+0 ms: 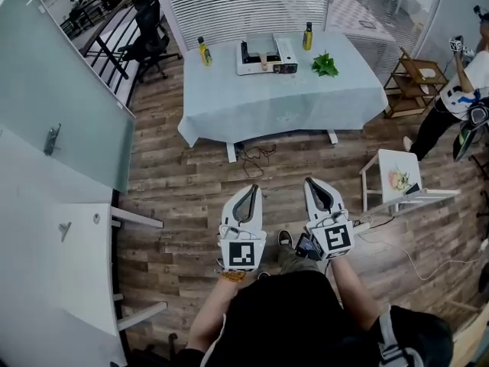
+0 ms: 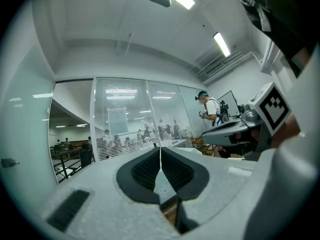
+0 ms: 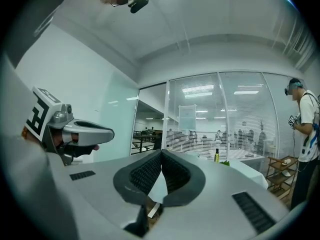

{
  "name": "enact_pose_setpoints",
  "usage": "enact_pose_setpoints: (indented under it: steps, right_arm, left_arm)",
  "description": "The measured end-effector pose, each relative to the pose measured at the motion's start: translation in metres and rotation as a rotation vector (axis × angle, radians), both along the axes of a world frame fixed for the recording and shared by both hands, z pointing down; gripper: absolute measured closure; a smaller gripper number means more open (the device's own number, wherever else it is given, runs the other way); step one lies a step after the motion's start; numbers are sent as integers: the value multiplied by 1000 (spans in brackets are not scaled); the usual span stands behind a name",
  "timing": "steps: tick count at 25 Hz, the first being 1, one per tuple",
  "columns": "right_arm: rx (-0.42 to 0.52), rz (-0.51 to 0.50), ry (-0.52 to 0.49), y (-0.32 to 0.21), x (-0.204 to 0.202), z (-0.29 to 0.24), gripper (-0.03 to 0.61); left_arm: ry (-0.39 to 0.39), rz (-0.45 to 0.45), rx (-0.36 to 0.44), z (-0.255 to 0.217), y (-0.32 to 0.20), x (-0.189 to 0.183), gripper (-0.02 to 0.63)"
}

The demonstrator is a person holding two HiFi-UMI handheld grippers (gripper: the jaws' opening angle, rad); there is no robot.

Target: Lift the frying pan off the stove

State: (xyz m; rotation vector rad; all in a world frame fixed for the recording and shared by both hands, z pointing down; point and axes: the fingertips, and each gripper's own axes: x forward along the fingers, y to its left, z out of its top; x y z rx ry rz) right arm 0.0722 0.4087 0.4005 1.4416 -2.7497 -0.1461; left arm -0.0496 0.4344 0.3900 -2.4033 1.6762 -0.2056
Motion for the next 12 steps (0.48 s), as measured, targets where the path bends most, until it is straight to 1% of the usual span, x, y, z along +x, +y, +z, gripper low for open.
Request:
enact_pose_setpoints:
  steps: [2, 3, 6, 12]
  right_arm:
    - [5, -12, -4, -27, 6, 3, 577]
    - [5, -15, 1, -39, 11, 4, 576]
    - [6, -32, 11, -75, 22, 4, 577]
    - [4, -65, -12, -139, 23, 1, 577]
  left_arm:
    - [-32, -14, 1, 3, -24, 7, 591]
    - [-31, -23, -5, 5, -35, 11, 591]
    - [10, -62, -12, 7, -67, 22, 591]
    - [8, -128, -2, 3, -123, 27, 591]
